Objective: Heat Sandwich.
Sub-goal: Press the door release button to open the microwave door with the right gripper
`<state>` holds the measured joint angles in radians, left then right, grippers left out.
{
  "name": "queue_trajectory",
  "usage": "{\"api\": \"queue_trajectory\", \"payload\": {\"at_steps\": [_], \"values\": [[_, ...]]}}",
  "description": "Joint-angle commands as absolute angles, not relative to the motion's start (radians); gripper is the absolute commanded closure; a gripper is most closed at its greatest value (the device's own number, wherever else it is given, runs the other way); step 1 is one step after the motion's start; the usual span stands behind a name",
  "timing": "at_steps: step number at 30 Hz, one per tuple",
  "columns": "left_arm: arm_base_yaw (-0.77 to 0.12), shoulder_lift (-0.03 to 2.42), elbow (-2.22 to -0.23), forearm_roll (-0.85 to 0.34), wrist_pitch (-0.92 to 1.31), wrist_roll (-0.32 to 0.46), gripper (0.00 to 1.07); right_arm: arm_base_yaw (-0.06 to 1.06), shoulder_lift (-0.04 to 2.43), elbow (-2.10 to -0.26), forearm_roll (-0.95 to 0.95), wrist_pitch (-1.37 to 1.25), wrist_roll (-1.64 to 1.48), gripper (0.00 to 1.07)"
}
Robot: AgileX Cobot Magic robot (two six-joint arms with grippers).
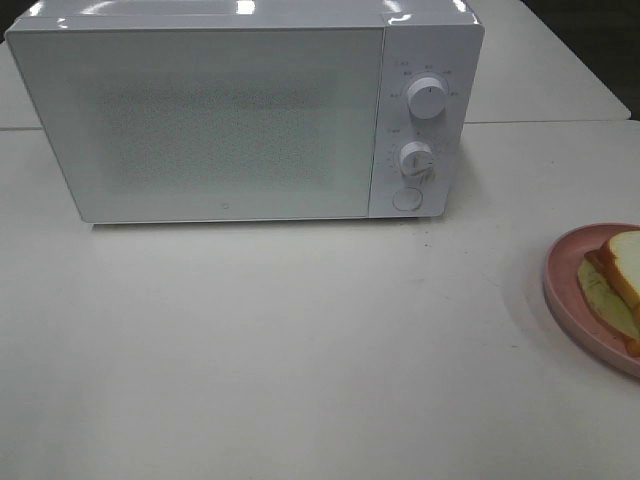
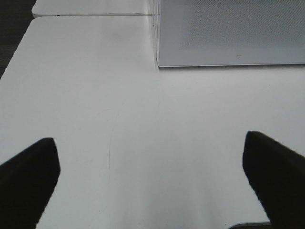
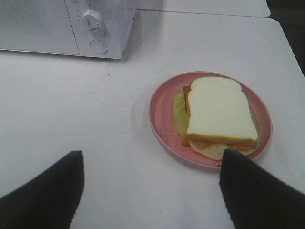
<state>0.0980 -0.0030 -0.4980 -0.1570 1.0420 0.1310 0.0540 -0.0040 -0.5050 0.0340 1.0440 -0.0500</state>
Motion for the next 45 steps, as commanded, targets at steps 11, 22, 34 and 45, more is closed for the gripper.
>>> {"api": "queue_trajectory", "payload": {"at_steps": [11,22,34,45], "values": [[0.1,-0.032,-0.495,-0.159,1.039,0.122,0.05,0.047,-0.031,-0.506,0.036,1.031,-0.047,0.31],[0.1,-0.032,-0.495,-0.159,1.039,0.122,0.05,0.047,0.055,-0.54,0.039,1.018,-0.029,0.31],[0.1,-0.032,-0.495,-0.159,1.039,0.122,0.05,0.047,0.302,-0.541,0.071,0.944,0.0,0.31],[0.1,-0.032,-0.495,-0.159,1.039,0.122,0.05,0.047,0.518,-0.54,0.078,0.793,0.0,0.31]]}}
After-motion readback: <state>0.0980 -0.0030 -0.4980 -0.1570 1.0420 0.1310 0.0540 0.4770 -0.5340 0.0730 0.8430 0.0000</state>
